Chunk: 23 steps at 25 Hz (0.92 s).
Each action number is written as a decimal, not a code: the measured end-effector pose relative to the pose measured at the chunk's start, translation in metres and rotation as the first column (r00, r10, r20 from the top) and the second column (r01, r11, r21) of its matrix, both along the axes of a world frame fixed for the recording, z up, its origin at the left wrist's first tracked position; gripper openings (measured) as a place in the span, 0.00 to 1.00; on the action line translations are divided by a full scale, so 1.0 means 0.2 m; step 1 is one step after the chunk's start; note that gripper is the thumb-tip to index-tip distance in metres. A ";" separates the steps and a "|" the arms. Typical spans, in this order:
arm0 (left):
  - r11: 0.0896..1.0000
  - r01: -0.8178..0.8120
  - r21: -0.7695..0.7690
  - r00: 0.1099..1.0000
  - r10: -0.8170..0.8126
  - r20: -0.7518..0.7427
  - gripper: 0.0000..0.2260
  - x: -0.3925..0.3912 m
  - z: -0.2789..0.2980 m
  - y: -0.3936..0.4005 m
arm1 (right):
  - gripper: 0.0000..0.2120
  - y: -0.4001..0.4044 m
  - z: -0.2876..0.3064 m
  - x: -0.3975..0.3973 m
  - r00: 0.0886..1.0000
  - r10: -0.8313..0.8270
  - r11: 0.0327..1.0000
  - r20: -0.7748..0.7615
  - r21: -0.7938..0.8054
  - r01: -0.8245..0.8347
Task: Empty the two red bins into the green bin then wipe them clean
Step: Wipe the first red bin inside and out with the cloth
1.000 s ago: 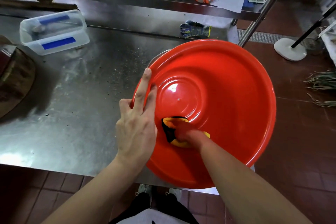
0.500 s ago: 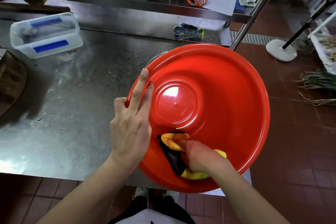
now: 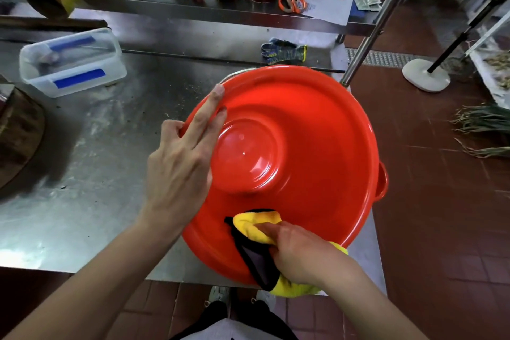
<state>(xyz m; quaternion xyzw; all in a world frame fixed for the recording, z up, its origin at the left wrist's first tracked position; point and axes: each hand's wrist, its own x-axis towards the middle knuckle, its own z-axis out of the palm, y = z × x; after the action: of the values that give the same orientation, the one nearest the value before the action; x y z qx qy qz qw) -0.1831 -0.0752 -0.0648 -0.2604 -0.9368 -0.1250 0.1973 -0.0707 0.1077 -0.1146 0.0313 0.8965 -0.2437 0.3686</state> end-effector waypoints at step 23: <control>0.997 0.004 -0.081 0.999 0.000 0.043 0.31 -0.09 0.06 0.02 | 0.25 -0.04 -0.64 -0.62 0.971 0.042 0.982 0.234 0.171 -0.083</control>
<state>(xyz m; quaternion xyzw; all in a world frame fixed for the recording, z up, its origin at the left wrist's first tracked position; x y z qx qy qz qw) -0.2005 -0.0710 -0.0532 -0.2664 -0.9449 -0.0925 0.1663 -0.1951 0.1006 -0.2420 0.0639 0.8668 -0.1449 0.4728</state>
